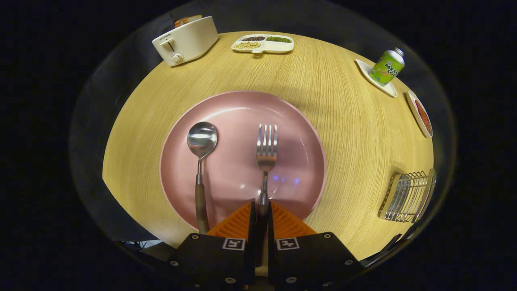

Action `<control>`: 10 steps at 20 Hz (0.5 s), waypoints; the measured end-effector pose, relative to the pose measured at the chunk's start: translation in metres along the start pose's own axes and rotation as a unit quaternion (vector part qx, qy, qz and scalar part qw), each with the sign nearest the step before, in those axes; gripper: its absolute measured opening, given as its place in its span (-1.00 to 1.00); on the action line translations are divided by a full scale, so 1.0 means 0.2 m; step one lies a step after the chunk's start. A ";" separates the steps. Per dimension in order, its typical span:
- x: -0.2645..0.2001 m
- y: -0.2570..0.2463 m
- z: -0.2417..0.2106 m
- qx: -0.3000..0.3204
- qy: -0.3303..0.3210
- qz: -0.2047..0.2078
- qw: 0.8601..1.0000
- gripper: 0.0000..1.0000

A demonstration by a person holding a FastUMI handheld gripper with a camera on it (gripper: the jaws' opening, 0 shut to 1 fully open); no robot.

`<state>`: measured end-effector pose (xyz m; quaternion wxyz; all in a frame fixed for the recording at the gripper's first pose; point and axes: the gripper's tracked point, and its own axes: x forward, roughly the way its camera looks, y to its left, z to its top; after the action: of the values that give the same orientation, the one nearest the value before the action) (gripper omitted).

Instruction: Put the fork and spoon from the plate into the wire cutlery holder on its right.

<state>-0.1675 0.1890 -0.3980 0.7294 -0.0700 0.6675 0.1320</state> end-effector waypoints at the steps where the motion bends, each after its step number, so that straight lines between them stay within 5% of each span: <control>1: 0.00 0.00 0.00 0.005 -0.001 0.005 1.000 -0.77; 10: -0.12 -0.05 0.12 0.015 -0.065 0.017 0.998 -0.90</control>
<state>-0.1436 0.1831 -0.3716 0.7700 -0.0385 0.6216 0.1388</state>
